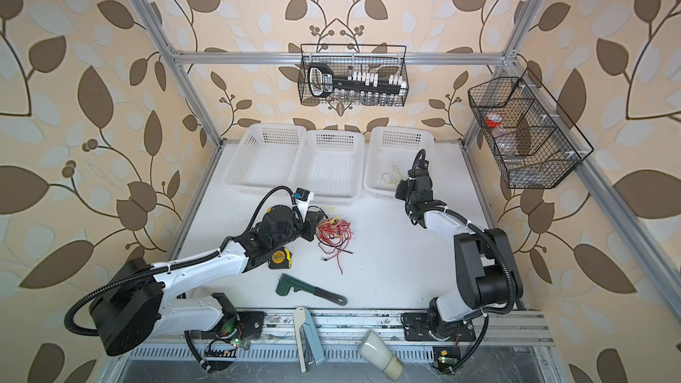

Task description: Untangle the cables

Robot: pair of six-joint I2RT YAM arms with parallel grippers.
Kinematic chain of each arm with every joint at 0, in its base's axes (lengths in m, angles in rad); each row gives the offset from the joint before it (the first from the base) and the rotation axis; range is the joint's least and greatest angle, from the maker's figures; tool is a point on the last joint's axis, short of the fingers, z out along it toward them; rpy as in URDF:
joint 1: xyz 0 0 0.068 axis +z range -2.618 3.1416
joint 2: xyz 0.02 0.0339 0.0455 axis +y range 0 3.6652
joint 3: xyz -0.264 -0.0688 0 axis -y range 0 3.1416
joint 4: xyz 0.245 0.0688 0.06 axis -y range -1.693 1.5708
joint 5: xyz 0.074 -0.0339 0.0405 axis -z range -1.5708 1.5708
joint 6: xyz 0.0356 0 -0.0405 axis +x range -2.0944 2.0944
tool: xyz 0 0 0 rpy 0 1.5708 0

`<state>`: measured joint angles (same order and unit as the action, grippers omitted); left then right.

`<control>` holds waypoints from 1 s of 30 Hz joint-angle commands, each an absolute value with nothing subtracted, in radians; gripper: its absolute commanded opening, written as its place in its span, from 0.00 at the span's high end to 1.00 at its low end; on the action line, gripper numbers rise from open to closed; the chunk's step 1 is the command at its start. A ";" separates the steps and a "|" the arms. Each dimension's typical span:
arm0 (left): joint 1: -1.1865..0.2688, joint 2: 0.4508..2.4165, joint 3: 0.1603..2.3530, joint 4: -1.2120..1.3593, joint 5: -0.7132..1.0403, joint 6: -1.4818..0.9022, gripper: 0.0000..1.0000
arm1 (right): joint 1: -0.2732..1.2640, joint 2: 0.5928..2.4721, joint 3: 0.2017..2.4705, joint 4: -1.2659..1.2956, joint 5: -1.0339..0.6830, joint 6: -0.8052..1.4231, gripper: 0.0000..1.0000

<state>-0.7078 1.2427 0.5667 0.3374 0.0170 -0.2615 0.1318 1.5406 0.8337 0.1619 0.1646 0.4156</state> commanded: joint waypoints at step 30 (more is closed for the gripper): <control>-0.712 1.138 0.714 0.190 0.054 -0.267 1.00 | 0.564 1.144 0.459 0.405 -0.185 0.268 0.59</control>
